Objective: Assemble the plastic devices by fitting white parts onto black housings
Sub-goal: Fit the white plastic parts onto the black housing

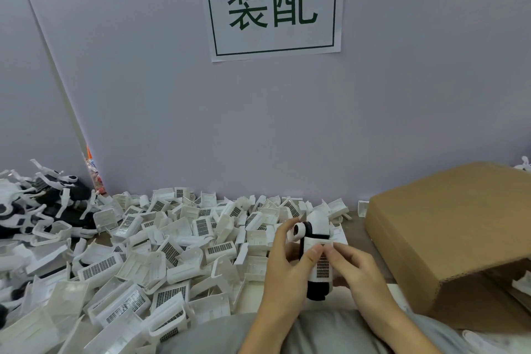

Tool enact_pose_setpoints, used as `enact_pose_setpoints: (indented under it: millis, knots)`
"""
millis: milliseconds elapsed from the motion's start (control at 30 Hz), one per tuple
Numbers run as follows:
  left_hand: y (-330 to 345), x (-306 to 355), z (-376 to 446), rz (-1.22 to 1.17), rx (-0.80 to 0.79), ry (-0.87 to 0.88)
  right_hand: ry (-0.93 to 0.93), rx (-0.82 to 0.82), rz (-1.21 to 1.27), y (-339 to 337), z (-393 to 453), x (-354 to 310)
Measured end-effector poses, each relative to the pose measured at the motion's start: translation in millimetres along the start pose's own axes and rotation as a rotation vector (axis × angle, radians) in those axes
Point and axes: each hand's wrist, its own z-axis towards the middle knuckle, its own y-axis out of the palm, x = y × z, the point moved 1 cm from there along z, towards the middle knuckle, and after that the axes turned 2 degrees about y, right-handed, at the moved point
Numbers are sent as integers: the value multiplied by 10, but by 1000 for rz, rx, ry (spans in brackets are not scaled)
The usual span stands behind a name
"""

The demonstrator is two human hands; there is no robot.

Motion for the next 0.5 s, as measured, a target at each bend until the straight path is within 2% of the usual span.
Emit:
enact_pose_setpoints:
  millis: [233,500]
  knots:
    - [20,5,10,-45,-31,-34,73,-7,127,-17,23,3]
    - [22,64,-27,-91,-79,31,-5,27,150,3,17,-28]
